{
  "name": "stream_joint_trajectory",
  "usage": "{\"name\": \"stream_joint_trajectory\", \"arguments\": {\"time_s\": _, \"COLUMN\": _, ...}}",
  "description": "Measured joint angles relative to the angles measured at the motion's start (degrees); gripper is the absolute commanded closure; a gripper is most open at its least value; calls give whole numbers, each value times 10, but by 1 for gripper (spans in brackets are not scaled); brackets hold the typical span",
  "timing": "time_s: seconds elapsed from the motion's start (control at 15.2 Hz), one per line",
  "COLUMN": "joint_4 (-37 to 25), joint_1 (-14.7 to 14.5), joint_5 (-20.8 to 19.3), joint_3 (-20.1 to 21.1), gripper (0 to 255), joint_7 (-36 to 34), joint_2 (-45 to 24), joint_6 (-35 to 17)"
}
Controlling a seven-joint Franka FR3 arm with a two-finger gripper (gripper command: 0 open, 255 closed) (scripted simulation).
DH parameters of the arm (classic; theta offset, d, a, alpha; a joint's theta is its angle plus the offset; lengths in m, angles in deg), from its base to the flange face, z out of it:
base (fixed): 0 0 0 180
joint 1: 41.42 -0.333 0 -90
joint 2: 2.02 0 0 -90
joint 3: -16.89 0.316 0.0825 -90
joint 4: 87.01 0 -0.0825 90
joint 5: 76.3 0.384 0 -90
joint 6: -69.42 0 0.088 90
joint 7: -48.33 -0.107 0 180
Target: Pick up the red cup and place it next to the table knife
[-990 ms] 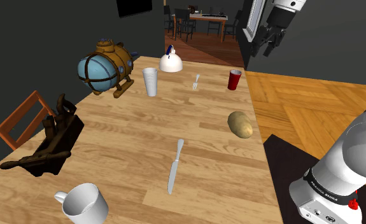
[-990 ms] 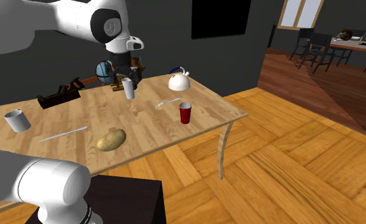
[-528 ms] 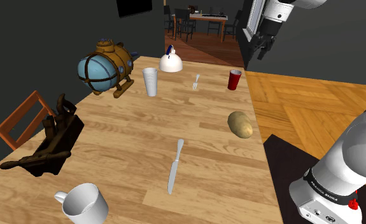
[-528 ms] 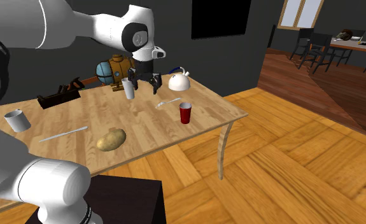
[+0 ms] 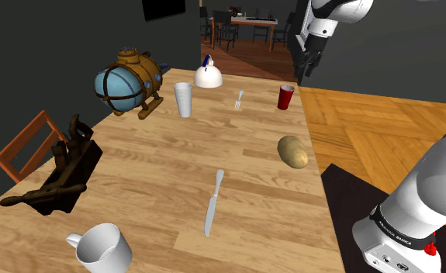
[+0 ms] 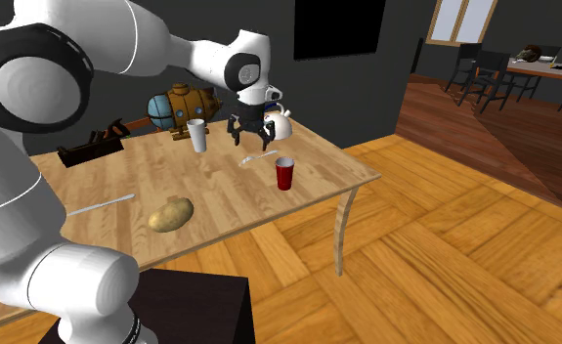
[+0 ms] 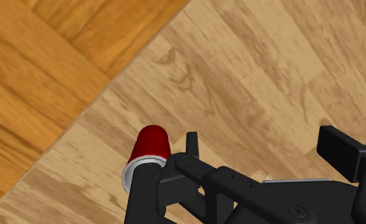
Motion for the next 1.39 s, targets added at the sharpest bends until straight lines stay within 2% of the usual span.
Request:
{"name": "stream_joint_trajectory", "arguments": {"time_s": 0.2, "joint_4": -51, "joint_1": 12, "joint_5": 28, "joint_3": -12, "gripper": 0, "joint_7": 44, "joint_2": -72, "joint_6": -2}}
{"name": "stream_joint_trajectory", "arguments": {"time_s": 0.59, "joint_4": -189, "joint_1": 60, "joint_5": 81, "joint_3": -18, "gripper": 0, "joint_7": 119, "joint_2": -221, "joint_6": 24}}
{"name": "stream_joint_trajectory", "arguments": {"time_s": 0.99, "joint_4": -369, "joint_1": 123, "joint_5": 119, "joint_3": -3, "gripper": 0, "joint_7": 159, "joint_2": -377, "joint_6": 74}}
{"name": "stream_joint_trajectory", "arguments": {"time_s": 1.12, "joint_4": -385, "joint_1": 129, "joint_5": 123, "joint_3": 0, "gripper": 0, "joint_7": 162, "joint_2": -395, "joint_6": 72}}
{"name": "stream_joint_trajectory", "arguments": {"time_s": 1.39, "joint_4": -365, "joint_1": 126, "joint_5": 126, "joint_3": 3, "gripper": 0, "joint_7": 166, "joint_2": -402, "joint_6": 48}}
